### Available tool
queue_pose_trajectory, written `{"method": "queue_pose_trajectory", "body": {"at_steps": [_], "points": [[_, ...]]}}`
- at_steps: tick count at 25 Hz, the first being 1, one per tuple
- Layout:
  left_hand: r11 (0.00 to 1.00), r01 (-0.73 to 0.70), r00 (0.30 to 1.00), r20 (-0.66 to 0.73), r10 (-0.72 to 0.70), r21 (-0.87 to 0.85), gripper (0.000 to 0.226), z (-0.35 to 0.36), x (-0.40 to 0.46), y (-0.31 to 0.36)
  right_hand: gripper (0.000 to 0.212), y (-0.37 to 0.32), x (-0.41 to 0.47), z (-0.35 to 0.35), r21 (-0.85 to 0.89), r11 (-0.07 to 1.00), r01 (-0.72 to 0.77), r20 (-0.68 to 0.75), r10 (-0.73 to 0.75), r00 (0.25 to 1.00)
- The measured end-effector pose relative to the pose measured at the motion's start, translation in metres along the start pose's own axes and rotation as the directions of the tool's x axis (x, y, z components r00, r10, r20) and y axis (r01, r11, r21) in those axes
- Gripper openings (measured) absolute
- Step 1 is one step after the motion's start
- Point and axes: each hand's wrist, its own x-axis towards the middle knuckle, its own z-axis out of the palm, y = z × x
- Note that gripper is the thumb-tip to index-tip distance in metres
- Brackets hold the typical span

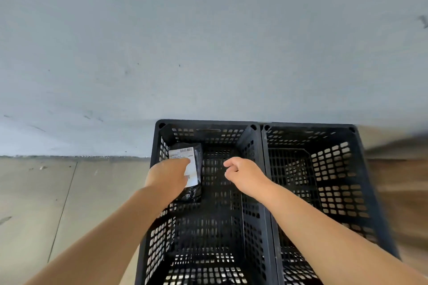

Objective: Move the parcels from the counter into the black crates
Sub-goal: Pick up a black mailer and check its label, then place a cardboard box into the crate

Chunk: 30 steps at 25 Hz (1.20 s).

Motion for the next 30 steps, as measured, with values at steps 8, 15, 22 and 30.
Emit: {"method": "queue_pose_trajectory", "body": {"at_steps": [8, 15, 22, 30], "points": [[0.968, -0.199, 0.974, -0.138, 0.179, -0.154, 0.041, -0.094, -0.101, 0.035, 0.037, -0.026, -0.162, -0.053, 0.064, 0.998, 0.000, -0.134, 0.009, 0.991], [0.890, -0.439, 0.895, -0.148, 0.422, -0.118, 0.042, -0.139, -0.155, 0.123, 0.035, 0.006, -0.292, -0.096, 0.192, 0.981, 0.005, -0.371, 0.067, 0.926], [0.744, -0.644, 0.764, -0.183, 0.618, -0.178, 0.039, -0.141, -0.220, 0.237, 0.032, 0.080, -0.401, -0.123, 0.308, 0.951, -0.028, -0.525, 0.194, 0.829], [0.614, -0.783, 0.621, -0.177, 0.764, -0.098, 0.034, -0.106, -0.315, 0.385, 0.019, 0.209, -0.525, -0.146, 0.391, 0.919, 0.052, -0.643, 0.232, 0.729]]}}
